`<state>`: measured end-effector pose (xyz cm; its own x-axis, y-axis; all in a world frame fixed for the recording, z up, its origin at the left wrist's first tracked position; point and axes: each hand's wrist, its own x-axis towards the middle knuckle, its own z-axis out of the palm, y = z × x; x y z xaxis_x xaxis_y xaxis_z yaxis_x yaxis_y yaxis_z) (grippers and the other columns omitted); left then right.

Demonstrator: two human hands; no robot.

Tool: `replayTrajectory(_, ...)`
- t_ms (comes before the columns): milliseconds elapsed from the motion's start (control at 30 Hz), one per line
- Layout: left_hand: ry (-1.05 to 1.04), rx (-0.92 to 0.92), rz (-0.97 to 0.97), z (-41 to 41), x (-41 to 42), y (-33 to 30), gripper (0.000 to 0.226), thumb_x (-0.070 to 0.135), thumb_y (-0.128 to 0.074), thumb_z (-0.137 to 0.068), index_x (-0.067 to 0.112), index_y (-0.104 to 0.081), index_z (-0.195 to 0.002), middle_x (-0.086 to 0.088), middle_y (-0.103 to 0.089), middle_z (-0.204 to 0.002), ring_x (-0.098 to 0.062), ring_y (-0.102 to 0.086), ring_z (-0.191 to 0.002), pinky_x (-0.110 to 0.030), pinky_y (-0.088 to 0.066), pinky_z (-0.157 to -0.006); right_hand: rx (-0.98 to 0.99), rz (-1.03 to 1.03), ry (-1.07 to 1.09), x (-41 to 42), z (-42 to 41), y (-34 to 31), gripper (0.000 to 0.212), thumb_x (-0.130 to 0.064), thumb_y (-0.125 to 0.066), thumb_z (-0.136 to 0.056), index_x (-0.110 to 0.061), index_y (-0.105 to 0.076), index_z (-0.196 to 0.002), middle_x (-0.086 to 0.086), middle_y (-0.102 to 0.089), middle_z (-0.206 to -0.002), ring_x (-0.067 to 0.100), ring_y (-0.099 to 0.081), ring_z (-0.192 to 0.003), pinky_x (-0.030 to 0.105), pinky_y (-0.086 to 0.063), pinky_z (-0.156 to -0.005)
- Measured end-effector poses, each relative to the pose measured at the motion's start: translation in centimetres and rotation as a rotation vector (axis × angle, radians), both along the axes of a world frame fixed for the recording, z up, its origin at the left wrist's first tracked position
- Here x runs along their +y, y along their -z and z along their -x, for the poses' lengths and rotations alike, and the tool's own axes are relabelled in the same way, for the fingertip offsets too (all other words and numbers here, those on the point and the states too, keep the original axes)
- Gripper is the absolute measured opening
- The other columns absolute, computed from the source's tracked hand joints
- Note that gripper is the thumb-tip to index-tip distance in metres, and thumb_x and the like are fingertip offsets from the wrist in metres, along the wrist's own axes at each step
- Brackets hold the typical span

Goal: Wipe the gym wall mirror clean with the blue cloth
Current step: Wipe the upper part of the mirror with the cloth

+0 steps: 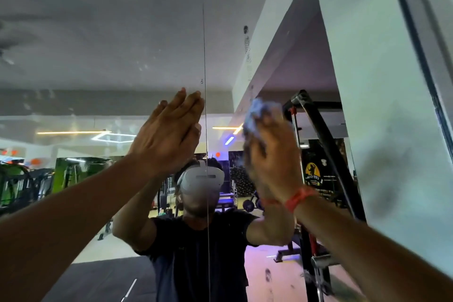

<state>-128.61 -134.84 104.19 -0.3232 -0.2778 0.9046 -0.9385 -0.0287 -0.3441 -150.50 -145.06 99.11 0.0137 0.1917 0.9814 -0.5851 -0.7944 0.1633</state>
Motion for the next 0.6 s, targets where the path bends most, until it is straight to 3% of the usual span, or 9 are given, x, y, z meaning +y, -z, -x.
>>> replayTrajectory(100, -0.013, -0.016, 0.001, 0.2, 0.1, 0.6, 0.066, 0.041, -0.021, -0.099, 0.018, -0.034, -0.159, 0.002, -0.026, -0.168, -0.020, -0.014, -0.158, -0.050, -0.022, -0.125, 0.460, 0.198, 0.036, 0.8, -1.7, 5.9, 0.042, -0.021, -0.056, -0.100, -0.010, -0.062, -0.140, 0.008, -0.052, -0.153, 0.022, -0.039, -0.149, 0.047, -0.034, -0.120)
replayTrajectory(167, -0.019, -0.030, -0.020, 0.2, 0.0, 0.8, 0.065, 0.041, -0.021, -0.100, 0.019, -0.034, -0.159, 0.002, -0.026, -0.168, -0.019, -0.014, -0.158, -0.050, -0.023, -0.124, 0.671, 0.344, 0.141, -0.2, 1.3, 4.0, 0.043, -0.021, -0.059, -0.099, -0.008, -0.061, -0.140, 0.010, -0.052, -0.152, 0.024, -0.040, -0.148, 0.045, -0.034, -0.121)
replayTrajectory(233, -0.023, -0.061, -0.040, 0.3, 0.0, 1.2, 0.064, 0.041, -0.021, -0.101, 0.019, -0.032, -0.160, 0.003, -0.024, -0.168, -0.018, -0.012, -0.158, -0.049, -0.022, -0.124, 0.555, 0.336, 0.208, -1.7, 4.1, 0.5, 0.043, -0.020, -0.056, -0.099, -0.010, -0.060, -0.140, 0.010, -0.052, -0.152, 0.026, -0.043, -0.146, 0.047, -0.039, -0.117)
replayTrajectory(300, -0.023, -0.087, -0.046, 0.3, -0.1, 1.6, 0.063, 0.041, -0.021, -0.102, 0.020, -0.031, -0.161, 0.003, -0.023, -0.169, -0.018, -0.011, -0.158, -0.048, -0.021, -0.124, 0.227, 0.160, 0.173, -2.2, 5.4, -1.7, 0.044, -0.022, -0.053, -0.099, -0.013, -0.058, -0.142, 0.008, -0.051, -0.153, 0.026, -0.041, -0.147, 0.052, -0.043, -0.114)
replayTrajectory(367, -0.028, -0.094, -0.046, 0.5, -0.3, 2.0, 0.062, 0.040, -0.021, -0.102, 0.020, -0.030, -0.161, 0.004, -0.022, -0.169, -0.017, -0.010, -0.158, -0.048, -0.021, -0.124, -0.082, -0.041, 0.038, -1.4, 3.1, -0.3, 0.045, -0.023, -0.054, -0.101, -0.014, -0.056, -0.144, 0.008, -0.050, -0.154, 0.027, -0.038, -0.149, 0.054, -0.041, -0.115)
replayTrajectory(400, -0.036, -0.091, -0.046, 0.6, -0.5, 2.2, 0.062, 0.040, -0.021, -0.103, 0.020, -0.029, -0.161, 0.004, -0.022, -0.169, -0.017, -0.009, -0.158, -0.048, -0.021, -0.124, -0.106, -0.068, -0.016, -0.8, 1.5, 1.3, 0.043, -0.021, -0.056, -0.101, -0.014, -0.056, -0.143, 0.009, -0.050, -0.154, 0.027, -0.037, -0.149, 0.055, -0.038, -0.117)
replayTrajectory(433, -0.044, -0.091, -0.043, 0.7, -0.7, 2.3, 0.062, 0.040, -0.022, -0.103, 0.020, -0.029, -0.161, 0.003, -0.022, -0.169, -0.018, -0.009, -0.159, -0.048, -0.021, -0.124, -0.024, -0.032, -0.033, -0.4, 0.2, 3.2, 0.041, -0.017, -0.058, -0.101, -0.012, -0.059, -0.141, 0.010, -0.049, -0.155, 0.027, -0.037, -0.150, 0.056, -0.034, -0.119)
replayTrajectory(533, -0.056, -0.103, -0.037, 1.0, -1.3, 2.4, 0.062, 0.039, -0.023, -0.102, 0.018, -0.031, -0.160, 0.000, -0.025, -0.169, -0.020, -0.012, -0.158, -0.048, -0.022, -0.123, 0.503, 0.214, 0.080, -0.4, 1.0, 6.5, 0.045, -0.014, -0.064, -0.098, -0.006, -0.059, -0.142, 0.011, -0.048, -0.155, 0.026, -0.036, -0.151, 0.052, -0.032, -0.121)
replayTrajectory(600, -0.046, -0.091, -0.039, 1.1, -1.5, 2.5, 0.062, 0.040, -0.022, -0.102, 0.020, -0.029, -0.161, 0.001, -0.022, -0.169, -0.018, -0.009, -0.159, -0.047, -0.020, -0.124, 0.606, 0.303, 0.218, -1.8, 4.4, 4.1, 0.045, -0.017, -0.059, -0.099, -0.009, -0.057, -0.144, 0.010, -0.048, -0.154, 0.025, -0.038, -0.149, 0.050, -0.036, -0.120)
